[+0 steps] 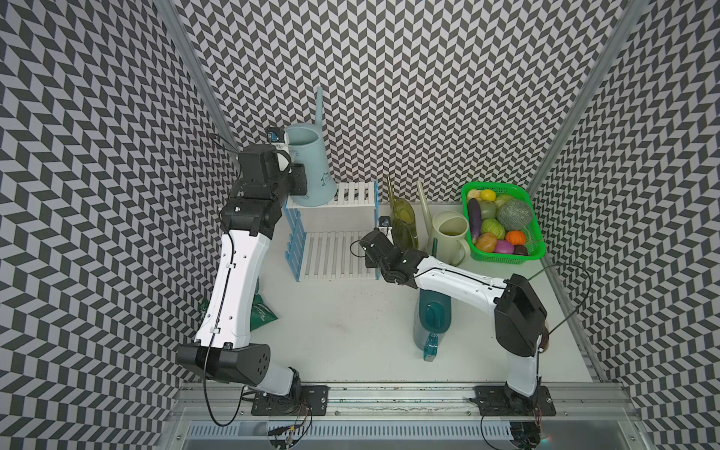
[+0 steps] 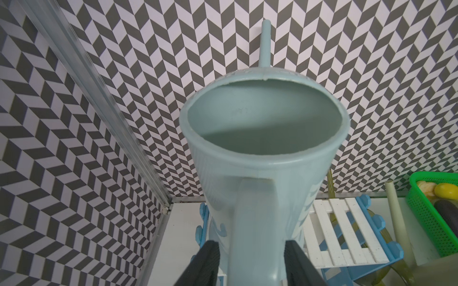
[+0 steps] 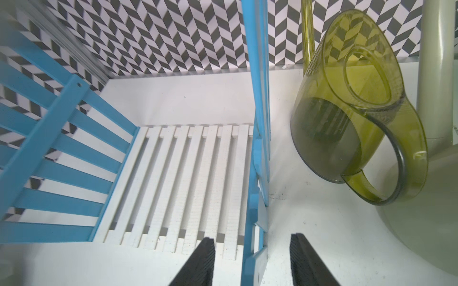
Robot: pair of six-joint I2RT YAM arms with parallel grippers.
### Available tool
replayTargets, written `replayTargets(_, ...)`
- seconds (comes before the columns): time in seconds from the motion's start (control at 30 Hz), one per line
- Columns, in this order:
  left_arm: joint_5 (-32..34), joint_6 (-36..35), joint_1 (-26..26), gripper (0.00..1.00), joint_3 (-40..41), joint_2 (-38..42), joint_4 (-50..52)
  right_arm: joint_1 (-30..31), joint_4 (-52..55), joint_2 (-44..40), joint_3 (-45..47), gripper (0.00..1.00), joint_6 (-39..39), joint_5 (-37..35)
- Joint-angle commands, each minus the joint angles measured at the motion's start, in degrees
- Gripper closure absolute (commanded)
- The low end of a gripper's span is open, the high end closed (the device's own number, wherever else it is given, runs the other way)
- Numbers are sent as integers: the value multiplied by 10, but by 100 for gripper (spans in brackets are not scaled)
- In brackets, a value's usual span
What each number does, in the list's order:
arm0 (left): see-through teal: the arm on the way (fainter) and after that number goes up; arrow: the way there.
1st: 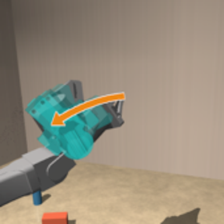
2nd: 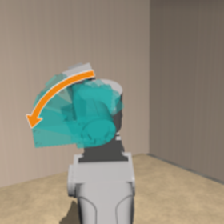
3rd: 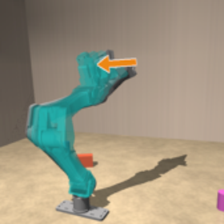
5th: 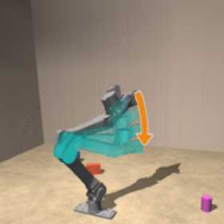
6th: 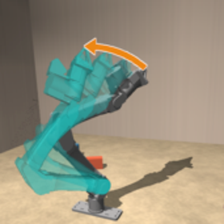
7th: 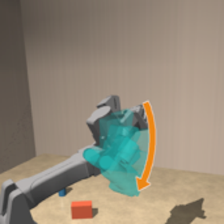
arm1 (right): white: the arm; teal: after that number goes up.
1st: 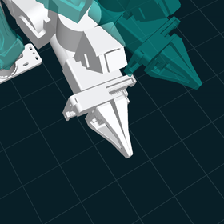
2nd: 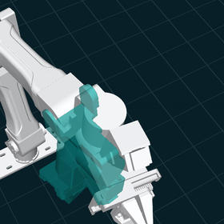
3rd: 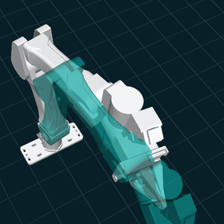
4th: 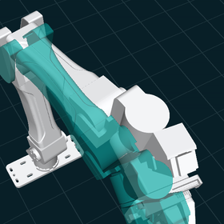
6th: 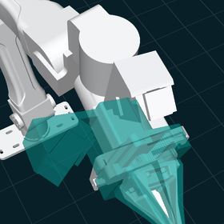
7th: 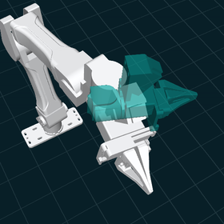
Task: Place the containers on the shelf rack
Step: 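Place the container on the shelf.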
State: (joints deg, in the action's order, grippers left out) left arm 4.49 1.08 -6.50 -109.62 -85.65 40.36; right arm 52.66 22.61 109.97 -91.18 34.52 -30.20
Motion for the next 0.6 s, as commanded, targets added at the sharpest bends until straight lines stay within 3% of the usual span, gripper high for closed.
replayTargets(0.0,-6,-12,-1,44,5,32,-13,5,-35,-43,17,44,-13,30)
replayTargets(0.33,-7,-50,-2,11,134,143,-54,5,-98,-141,86,28,-68,112)
replayTargets(0.57,-36,-88,-1,0,243,237,-33,5,-66,-195,94,16,-112,128)
